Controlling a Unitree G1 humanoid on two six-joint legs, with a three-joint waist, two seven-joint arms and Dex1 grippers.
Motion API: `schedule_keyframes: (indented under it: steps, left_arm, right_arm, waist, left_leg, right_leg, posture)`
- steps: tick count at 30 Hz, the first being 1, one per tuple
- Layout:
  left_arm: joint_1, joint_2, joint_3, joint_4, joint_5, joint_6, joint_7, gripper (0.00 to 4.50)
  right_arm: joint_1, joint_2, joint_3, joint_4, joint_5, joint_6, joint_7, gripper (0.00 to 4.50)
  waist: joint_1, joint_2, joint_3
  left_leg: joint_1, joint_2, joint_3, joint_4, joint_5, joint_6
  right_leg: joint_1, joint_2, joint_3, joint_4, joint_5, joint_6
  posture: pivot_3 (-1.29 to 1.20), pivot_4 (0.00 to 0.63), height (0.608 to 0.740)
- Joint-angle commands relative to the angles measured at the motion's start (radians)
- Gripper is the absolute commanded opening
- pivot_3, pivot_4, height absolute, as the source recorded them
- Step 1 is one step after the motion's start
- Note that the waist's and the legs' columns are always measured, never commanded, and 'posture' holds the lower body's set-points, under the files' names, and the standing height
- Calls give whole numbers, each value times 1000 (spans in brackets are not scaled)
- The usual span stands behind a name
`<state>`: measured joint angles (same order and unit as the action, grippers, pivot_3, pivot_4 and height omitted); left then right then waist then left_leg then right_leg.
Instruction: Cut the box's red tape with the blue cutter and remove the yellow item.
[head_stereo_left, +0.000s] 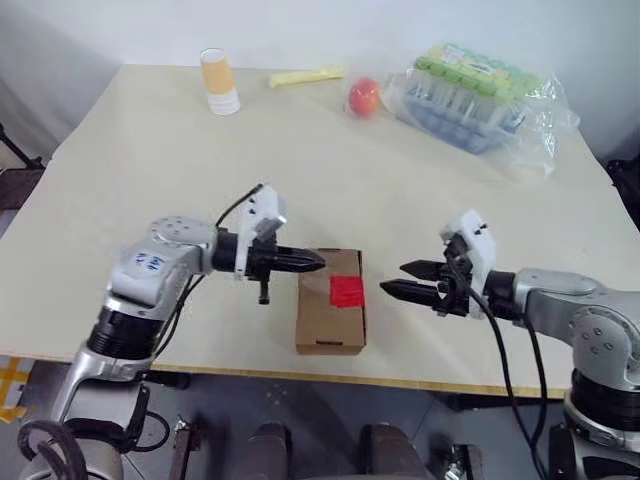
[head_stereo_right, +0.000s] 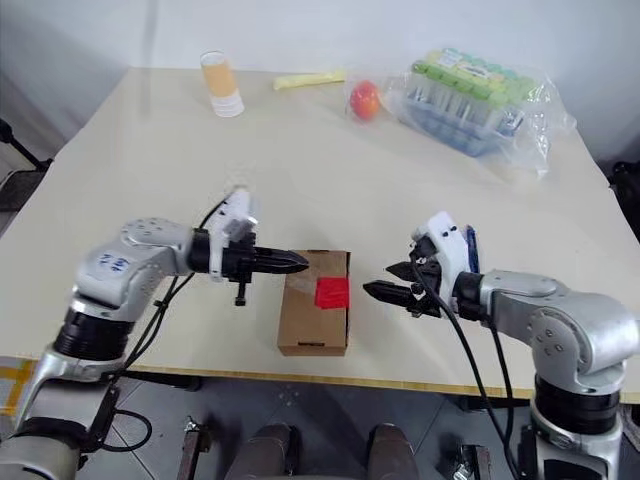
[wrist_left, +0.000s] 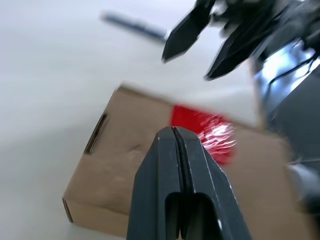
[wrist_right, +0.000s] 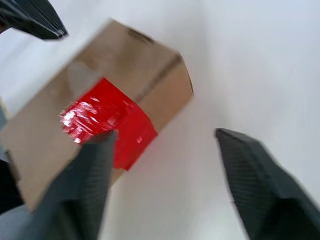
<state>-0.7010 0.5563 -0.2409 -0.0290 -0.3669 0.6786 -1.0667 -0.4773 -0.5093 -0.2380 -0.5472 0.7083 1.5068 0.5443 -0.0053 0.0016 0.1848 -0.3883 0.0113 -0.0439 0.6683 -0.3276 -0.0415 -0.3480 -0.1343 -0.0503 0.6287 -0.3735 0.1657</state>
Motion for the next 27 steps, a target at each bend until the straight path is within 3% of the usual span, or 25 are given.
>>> schedule_keyframes:
  steps: [1, 8, 23, 27]
  left_arm:
    - [-6, -9, -48, -16, 54, -34, 13, 0]
    - [23, 3, -80, -27, 90, -52, 5, 0]
    - [32, 8, -82, -33, 91, -49, 14, 0]
    - [34, 13, -85, -35, 93, -50, 12, 0]
  right_arm:
    - [-19, 35, 22, -28, 6, 14, -51, 3543]
    - [-17, 67, 41, -18, 2, 16, -104, 3543]
    - [-41, -32, 142, -14, -29, 71, -150, 3543]
    - [-84, 30, 153, 10, -36, 103, -213, 3543]
  waist:
    - [0, 0, 0]
    - [0, 0, 0]
    - [2, 0, -1]
    - [1, -1, -2]
  left_leg:
    - [-1, 0, 0, 0, 0, 0]
    - [0, 0, 0, 0, 0, -1]
    - [3, 0, -1, 0, 0, -1]
    - [3, 0, -1, 0, 0, -1]
  right_leg:
    - [-1, 0, 0, 0, 0, 0]
    - [0, 0, 0, 1, 0, 0]
    - [3, 0, 0, 0, 0, 0]
    - [4, 0, 0, 0, 0, 0]
  posture:
    - [0, 150, 740]
    - [0, 150, 740]
    - [0, 150, 740]
    - [0, 150, 740]
